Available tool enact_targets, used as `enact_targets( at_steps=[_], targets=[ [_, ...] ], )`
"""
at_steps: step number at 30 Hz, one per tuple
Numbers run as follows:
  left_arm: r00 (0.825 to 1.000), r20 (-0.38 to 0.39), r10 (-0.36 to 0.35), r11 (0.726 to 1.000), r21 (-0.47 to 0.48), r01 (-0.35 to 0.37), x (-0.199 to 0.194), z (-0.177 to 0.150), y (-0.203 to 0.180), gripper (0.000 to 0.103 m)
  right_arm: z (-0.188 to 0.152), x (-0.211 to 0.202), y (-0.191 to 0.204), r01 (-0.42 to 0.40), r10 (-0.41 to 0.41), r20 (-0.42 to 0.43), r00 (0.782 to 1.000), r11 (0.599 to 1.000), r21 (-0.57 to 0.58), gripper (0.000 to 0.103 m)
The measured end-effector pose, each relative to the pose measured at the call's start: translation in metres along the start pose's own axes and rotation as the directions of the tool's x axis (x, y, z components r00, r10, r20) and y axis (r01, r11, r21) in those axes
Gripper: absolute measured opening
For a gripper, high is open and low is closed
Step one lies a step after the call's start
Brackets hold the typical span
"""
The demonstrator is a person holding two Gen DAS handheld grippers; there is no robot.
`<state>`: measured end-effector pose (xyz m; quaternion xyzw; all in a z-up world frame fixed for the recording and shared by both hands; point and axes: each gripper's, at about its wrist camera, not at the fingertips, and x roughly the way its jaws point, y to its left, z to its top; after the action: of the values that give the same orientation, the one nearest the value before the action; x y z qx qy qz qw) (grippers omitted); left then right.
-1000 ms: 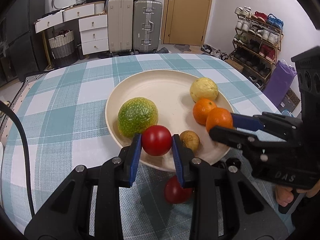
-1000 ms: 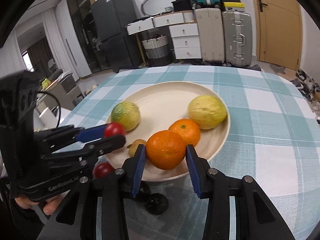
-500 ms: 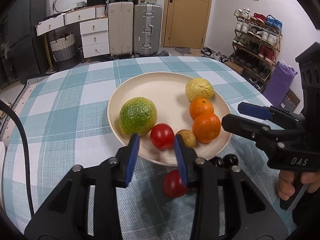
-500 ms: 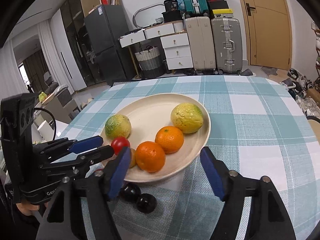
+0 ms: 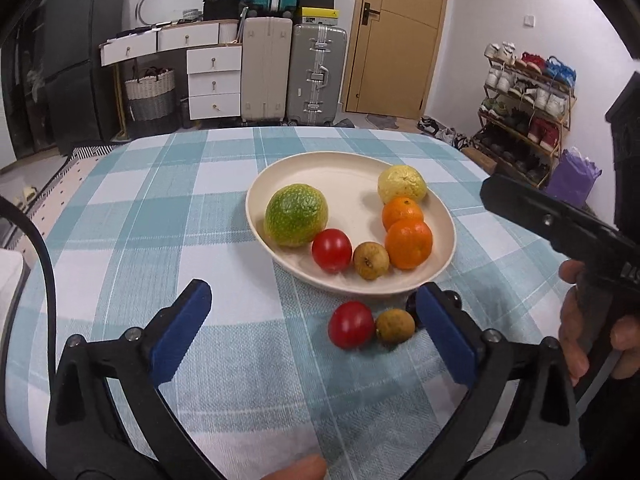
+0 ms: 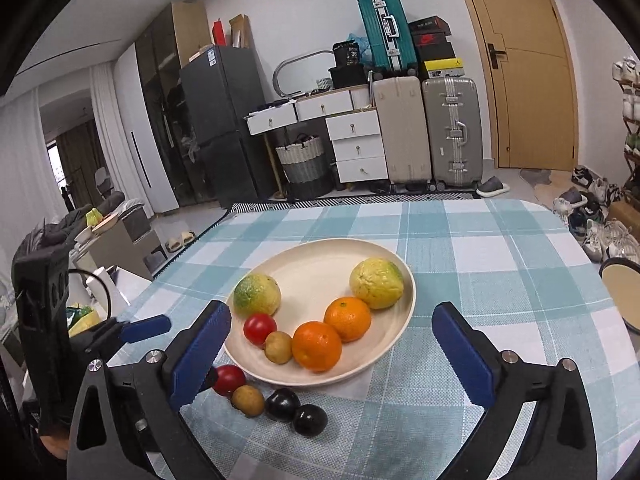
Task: Organize fruits
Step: 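Withdraw both tools from the plate toward the fruits left on the cloth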
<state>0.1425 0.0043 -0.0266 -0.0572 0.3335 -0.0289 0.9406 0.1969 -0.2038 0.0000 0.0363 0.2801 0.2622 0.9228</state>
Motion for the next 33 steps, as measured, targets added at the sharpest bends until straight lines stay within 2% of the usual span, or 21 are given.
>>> enact_targets(
  at_steps=[7, 11, 18, 25, 33],
  targets=[
    [1.0, -0.011, 0.011, 0.998, -0.058, -0.012, -0.013, -0.003, 0.001, 0.102, -0.002, 0.002, 0.003, -0.009, 0.006, -0.051, 0.999, 0.999, -0.041, 0.103],
    [1.0, -0.015, 0.027, 0.999, -0.033, -0.027, -0.019, 0.001, -0.007, 0.102, -0.005, 0.006, 0.006, -0.005, -0.002, -0.101, 0.995, 0.998, -0.07, 0.103],
    [0.999, -0.022, 0.046, 0.999, -0.025, -0.046, -0.027, 0.002, -0.012, 0.102, -0.005, 0.003, 0.005, 0.011, -0.019, -0.109, 0.994, 0.997, -0.074, 0.103],
    [0.998, -0.039, 0.057, 0.998, -0.024, -0.058, -0.028, -0.003, -0.009, 0.102, -0.004, 0.005, 0.005, 0.031, -0.047, -0.158, 0.986, 0.994, -0.105, 0.103],
    [0.996, -0.055, 0.073, 0.995, -0.059, -0.077, -0.03, -0.015, 0.002, 0.102, -0.004, 0.004, 0.0, -0.039, 0.016, -0.209, 0.978, 0.994, -0.105, 0.103]
  ],
)
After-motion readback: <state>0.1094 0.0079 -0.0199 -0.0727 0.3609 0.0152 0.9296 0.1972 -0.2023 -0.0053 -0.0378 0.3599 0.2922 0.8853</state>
